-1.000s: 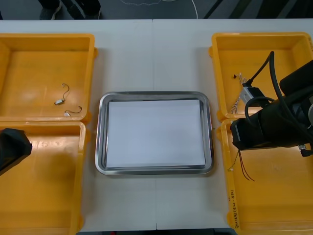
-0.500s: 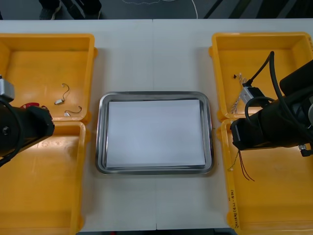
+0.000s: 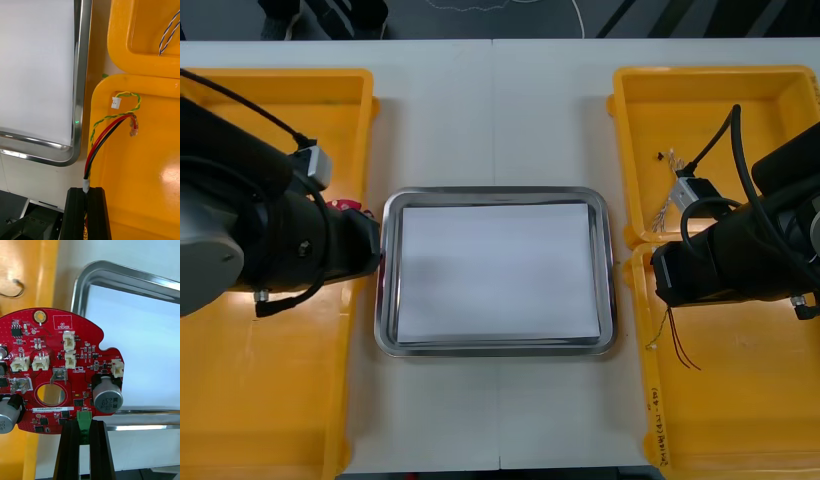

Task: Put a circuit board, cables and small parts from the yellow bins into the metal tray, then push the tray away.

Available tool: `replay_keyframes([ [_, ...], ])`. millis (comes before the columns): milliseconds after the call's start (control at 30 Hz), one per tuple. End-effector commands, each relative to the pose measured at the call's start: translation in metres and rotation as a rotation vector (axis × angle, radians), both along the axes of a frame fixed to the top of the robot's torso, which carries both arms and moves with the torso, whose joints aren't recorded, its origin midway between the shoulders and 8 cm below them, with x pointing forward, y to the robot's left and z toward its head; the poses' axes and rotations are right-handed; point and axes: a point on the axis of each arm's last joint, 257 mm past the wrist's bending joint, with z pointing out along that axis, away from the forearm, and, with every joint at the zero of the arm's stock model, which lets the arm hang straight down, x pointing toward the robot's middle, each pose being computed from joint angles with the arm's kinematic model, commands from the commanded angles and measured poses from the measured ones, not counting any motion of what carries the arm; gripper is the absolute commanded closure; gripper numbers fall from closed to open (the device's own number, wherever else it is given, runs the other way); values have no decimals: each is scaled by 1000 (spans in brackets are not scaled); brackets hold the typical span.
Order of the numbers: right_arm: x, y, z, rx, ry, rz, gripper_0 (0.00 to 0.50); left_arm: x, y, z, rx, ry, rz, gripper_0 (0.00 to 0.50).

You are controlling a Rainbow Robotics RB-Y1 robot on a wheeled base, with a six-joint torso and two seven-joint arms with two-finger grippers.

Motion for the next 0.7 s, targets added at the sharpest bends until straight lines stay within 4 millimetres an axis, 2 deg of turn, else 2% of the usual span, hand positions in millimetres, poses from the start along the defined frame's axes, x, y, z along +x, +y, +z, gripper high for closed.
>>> replay_keyframes([
  [33,3,-5,6,-32,-16,0,500,10,-20,14,48,-39,-93,500],
  [200,3,-5,6,-33,-16,3,500,7,-45,5,44,-9,-150,500],
  [367,3,-5,6,-34,-16,6,500,3,-73,-13,61,31,-201,500],
  [700,2,-5,6,-33,-14,8,500,-5,-97,-56,112,130,-238,500],
])
